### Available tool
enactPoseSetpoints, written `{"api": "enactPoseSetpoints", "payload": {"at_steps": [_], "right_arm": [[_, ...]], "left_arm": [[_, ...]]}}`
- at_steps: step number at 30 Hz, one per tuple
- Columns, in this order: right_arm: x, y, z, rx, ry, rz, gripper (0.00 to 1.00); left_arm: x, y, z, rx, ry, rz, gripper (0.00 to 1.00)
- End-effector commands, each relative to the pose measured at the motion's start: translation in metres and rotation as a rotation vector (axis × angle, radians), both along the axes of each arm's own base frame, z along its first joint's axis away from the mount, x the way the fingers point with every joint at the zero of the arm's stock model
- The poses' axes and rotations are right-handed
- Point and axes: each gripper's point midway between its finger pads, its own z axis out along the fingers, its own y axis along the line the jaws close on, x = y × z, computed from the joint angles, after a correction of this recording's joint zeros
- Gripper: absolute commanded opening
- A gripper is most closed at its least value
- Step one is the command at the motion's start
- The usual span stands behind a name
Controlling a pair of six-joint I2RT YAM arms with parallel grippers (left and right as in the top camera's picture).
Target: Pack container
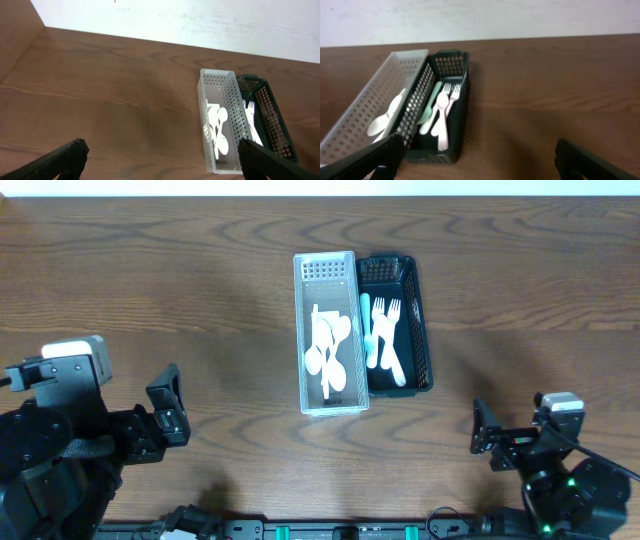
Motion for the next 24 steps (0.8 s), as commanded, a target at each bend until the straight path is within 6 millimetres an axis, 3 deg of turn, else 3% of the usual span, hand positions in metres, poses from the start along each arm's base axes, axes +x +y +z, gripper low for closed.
{"api": "enactPoseSetpoints", "payload": {"at_steps": [1, 10, 24], "right_arm": [[0.002, 0.001, -0.019, 0.033, 0.011, -0.005, 0.99], [0.004, 0.001, -0.062, 0.038, 0.046, -0.006, 0.99], [0.01, 0.0, -0.104, 0.042, 0.079, -0.006, 0.99]], "left_arm": [[0.0, 0.004, 0.002, 0.018, -0.005, 0.012, 0.98], [0.0, 0.004, 0.002, 0.018, -0.005, 0.012, 0.98], [0.0, 0.004, 0.002, 0.018, -0.005, 0.012, 0.98]]}}
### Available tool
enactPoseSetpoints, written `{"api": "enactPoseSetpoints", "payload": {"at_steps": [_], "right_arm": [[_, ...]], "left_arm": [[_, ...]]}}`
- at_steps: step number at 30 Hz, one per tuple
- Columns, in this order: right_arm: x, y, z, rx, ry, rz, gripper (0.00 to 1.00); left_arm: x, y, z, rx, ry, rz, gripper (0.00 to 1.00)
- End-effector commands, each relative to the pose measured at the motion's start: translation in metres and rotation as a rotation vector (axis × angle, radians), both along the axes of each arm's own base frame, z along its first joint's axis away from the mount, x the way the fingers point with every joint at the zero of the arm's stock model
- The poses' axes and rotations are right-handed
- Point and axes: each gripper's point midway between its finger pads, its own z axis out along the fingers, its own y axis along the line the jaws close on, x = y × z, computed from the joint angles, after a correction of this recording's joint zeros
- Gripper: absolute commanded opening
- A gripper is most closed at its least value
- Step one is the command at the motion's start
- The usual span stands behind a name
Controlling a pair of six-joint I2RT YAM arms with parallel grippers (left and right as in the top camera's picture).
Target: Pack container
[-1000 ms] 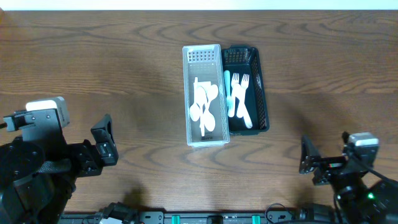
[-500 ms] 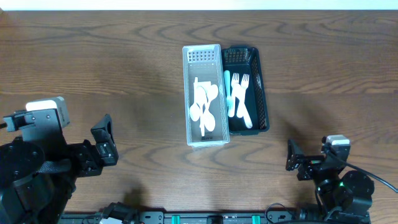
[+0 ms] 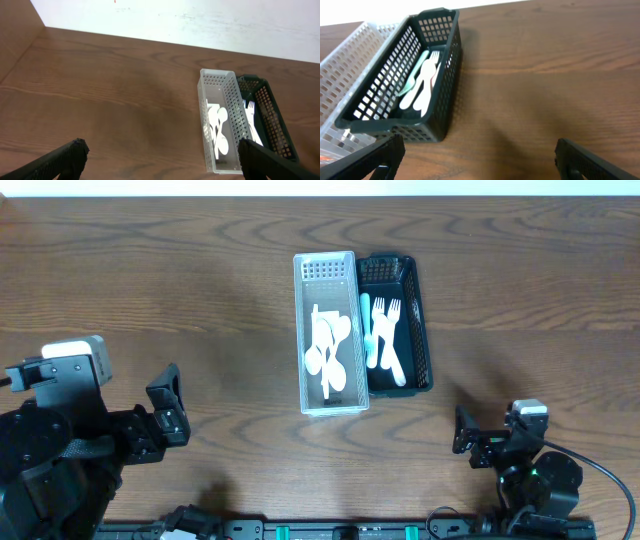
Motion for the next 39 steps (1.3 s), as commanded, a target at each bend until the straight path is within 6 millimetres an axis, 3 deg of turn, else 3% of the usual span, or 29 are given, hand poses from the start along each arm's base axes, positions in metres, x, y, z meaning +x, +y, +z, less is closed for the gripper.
{"api": "enactPoseSetpoints", "payload": {"at_steps": [1, 39], "right_arm": [[0.0003, 0.0014, -0.0108, 0.012, 0.016, 0.002, 0.99], [0.0013, -0.0006, -0.0157, 0.008, 0.023, -0.008, 0.99]], "left_arm": [[0.0003, 0.0037, 0.0018, 0.018, -0.005, 0.012, 0.98], [0.0003, 0.0037, 0.0018, 0.018, -0.005, 0.012, 0.98]]}}
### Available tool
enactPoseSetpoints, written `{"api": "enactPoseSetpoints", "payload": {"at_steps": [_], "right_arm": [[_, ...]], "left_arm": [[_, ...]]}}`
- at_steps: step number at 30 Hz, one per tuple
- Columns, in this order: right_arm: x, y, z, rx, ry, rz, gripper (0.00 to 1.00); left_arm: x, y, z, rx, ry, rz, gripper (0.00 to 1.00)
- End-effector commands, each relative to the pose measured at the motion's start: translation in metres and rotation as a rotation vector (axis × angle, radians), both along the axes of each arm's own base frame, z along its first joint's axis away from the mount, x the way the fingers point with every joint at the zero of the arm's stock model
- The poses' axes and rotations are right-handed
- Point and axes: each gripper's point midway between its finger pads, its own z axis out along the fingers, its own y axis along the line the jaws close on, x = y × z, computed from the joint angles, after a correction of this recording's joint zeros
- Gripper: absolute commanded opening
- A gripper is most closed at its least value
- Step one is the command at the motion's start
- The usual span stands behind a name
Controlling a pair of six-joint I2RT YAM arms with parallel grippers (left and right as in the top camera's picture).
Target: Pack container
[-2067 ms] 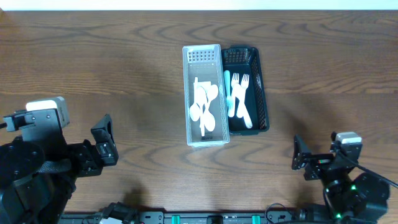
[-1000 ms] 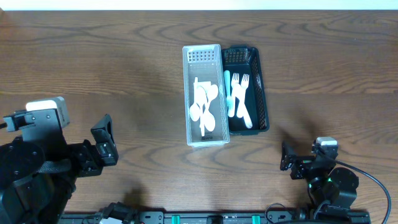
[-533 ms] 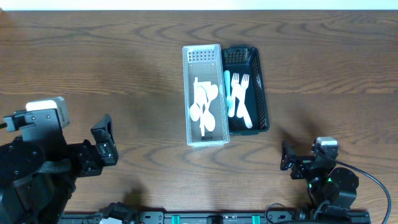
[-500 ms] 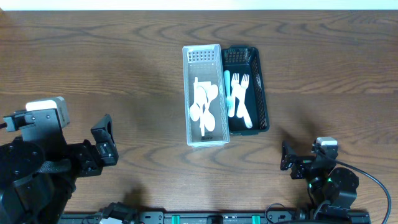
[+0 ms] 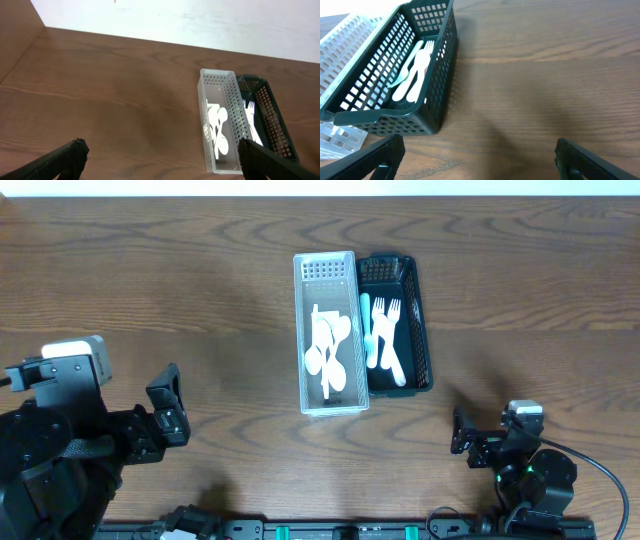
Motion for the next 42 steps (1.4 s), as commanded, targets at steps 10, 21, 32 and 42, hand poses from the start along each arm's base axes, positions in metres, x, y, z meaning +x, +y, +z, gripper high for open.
{"api": "enactPoseSetpoints", "payload": {"at_steps": [10, 21, 32, 42], "right_arm": [[0.0, 0.001, 0.001, 0.007, -0.008, -0.001, 0.99], [0.0, 0.001, 0.001, 0.007, -0.008, -0.001, 0.99], [0.0, 0.001, 0.001, 0.007, -0.008, -0.001, 0.99], [0.0, 0.001, 0.001, 0.007, -0.008, -0.001, 0.99]], "left_arm": [[-0.001, 0.004, 0.001, 0.018, -0.006, 0.013, 0.98], [-0.013, 0.033, -0.039, 0.024, -0.041, 0.165, 0.98], [0.02, 0.049, -0.103, -0.011, -0.27, 0.271, 0.98], [0.04, 0.048, -0.186, -0.016, -0.337, 0.268, 0.98]]}}
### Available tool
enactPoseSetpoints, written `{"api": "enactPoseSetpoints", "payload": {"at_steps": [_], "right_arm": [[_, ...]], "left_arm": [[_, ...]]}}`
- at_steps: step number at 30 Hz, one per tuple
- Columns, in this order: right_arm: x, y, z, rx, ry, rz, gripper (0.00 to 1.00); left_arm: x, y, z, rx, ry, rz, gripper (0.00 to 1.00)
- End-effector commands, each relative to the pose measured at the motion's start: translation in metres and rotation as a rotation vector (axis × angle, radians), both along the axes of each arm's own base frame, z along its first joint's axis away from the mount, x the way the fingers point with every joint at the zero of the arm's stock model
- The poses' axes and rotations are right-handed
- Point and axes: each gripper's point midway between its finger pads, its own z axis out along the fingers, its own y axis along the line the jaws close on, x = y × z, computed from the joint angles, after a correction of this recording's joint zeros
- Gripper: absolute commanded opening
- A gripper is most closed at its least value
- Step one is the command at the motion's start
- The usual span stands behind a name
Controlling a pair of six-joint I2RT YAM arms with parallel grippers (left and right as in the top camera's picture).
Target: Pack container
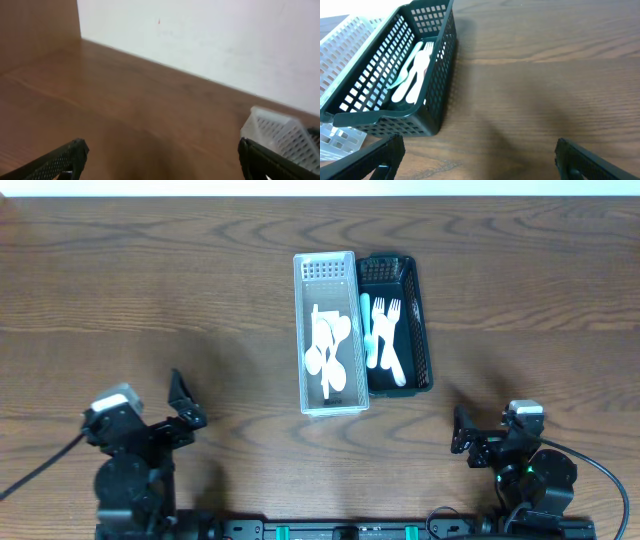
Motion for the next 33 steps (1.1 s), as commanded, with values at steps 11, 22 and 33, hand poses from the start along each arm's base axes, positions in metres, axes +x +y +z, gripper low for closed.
{"api": "enactPoseSetpoints", "payload": {"at_steps": [11, 22, 33], "right_arm": [[0.0, 0.001, 0.0, 0.008, -0.002, 0.002, 0.99], [0.0, 0.001, 0.0, 0.008, -0.002, 0.002, 0.99], [0.0, 0.001, 0.0, 0.008, -0.002, 0.002, 0.99]], "left_arm": [[0.01, 0.002, -0.06, 0.163, 0.022, -0.022, 0.98], [0.01, 0.002, -0.085, 0.171, 0.039, -0.026, 0.98], [0.011, 0.001, -0.11, 0.17, 0.072, -0.037, 0.98]]}}
